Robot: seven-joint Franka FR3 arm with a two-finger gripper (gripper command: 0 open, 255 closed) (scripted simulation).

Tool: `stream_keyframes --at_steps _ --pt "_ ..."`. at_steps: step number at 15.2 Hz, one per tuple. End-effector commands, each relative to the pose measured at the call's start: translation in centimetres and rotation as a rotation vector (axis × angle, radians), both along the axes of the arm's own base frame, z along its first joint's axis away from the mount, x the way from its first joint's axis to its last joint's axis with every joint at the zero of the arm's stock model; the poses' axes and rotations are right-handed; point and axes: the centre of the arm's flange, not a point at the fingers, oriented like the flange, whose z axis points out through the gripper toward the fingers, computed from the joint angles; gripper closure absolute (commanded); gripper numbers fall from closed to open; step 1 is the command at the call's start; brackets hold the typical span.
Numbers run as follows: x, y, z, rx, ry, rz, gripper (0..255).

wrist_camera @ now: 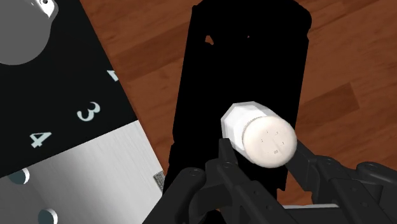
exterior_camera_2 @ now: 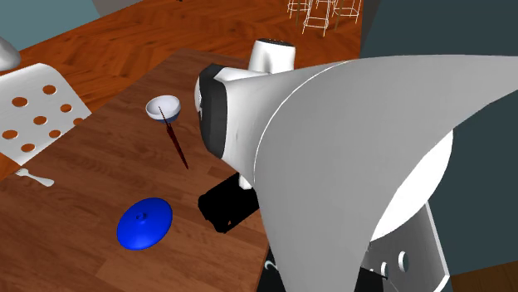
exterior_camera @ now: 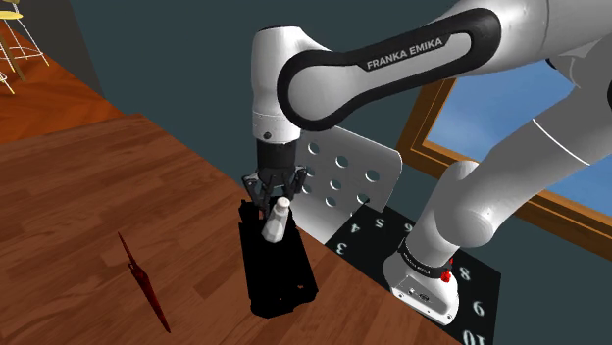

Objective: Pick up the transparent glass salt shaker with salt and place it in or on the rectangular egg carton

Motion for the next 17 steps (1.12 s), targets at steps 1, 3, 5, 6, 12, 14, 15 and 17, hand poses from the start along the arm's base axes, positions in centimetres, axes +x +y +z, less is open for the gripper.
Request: stream_keyframes --at_steps 1,3,5,6,12,14,15,17 --pt "0.1 0.0 -1.1 0.000 -0.001 0.000 255" --pt "0.1 0.0 -2.2 0.000 -0.001 0.000 255" --pt "0.1 0.0 -3.2 0.000 -0.001 0.000 255" --pt "0.1 0.0 -3.2 0.000 -0.001 0.000 255" --pt "0.1 0.0 -3.2 0.000 -0.001 0.000 255" --pt "0.1 0.0 -3.2 0.000 -0.001 0.000 0" --pt "0.1 0.0 -3.2 0.000 -0.001 0.000 0" --pt "0.1 0.0 -3.2 0.000 -0.001 0.000 0"
